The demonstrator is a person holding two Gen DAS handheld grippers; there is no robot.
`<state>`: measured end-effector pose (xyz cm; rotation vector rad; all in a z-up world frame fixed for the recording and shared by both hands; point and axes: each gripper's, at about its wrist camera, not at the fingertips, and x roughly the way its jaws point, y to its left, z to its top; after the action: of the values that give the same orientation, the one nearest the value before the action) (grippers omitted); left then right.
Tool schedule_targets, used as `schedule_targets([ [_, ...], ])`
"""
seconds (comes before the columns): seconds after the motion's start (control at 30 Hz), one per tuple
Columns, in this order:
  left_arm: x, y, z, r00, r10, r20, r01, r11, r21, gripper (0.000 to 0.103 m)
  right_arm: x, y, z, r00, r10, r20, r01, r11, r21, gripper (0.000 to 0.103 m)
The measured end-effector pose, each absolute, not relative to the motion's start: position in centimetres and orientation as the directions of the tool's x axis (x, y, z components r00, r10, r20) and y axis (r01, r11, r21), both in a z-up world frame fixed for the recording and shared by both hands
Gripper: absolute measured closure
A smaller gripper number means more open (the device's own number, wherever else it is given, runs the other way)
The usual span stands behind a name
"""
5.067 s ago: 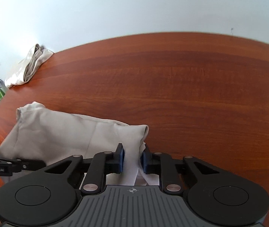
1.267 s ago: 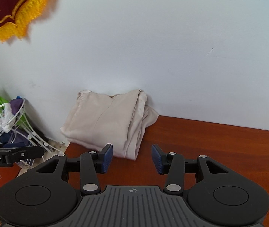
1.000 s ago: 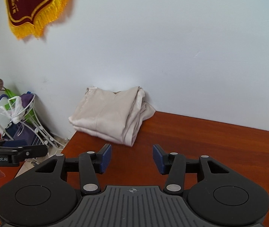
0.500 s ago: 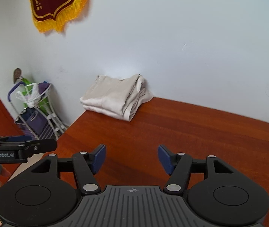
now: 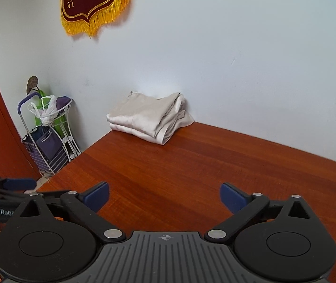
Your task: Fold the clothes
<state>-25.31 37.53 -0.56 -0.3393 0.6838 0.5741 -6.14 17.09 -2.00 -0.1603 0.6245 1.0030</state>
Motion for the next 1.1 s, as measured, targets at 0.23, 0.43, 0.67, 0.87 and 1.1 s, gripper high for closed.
schedule_targets([
  [0.23, -25.8, 36.0, -1.9, 0.613, 0.38, -0.693, -0.586, 0.806, -0.076, 0.0, -6.7, 16.3, -3.2, 0.396, 0.719, -0.572, -0.815, 0.562, 0.142, 0.0],
  [0.43, -25.6, 36.3, -2.7, 0.59, 0.36, -0.723, -0.605, 0.79, -0.1, 0.0, -7.0, 16.0, -3.6, 0.412, 0.7, -0.583, -0.82, 0.564, 0.099, 0.0],
  [0.67, -25.0, 36.3, -2.7, 0.585, 0.368, -0.723, -0.599, 0.797, -0.079, 0.0, -7.0, 15.6, -3.7, 0.428, 0.69, -0.584, -0.809, 0.58, 0.093, 0.0],
  [0.87, -24.2, 36.0, -3.0, 0.571, 0.363, -0.736, -0.579, 0.814, -0.047, 0.0, -6.8, 15.0, -4.1, 0.434, 0.676, -0.596, -0.795, 0.599, 0.1, 0.0],
  [1.1, -23.5, 35.0, -3.5, 0.572, 0.346, -0.744, -0.544, 0.839, -0.028, 0.0, -6.8, 13.9, -4.7, 0.444, 0.657, -0.609, -0.78, 0.618, 0.098, 0.0],
])
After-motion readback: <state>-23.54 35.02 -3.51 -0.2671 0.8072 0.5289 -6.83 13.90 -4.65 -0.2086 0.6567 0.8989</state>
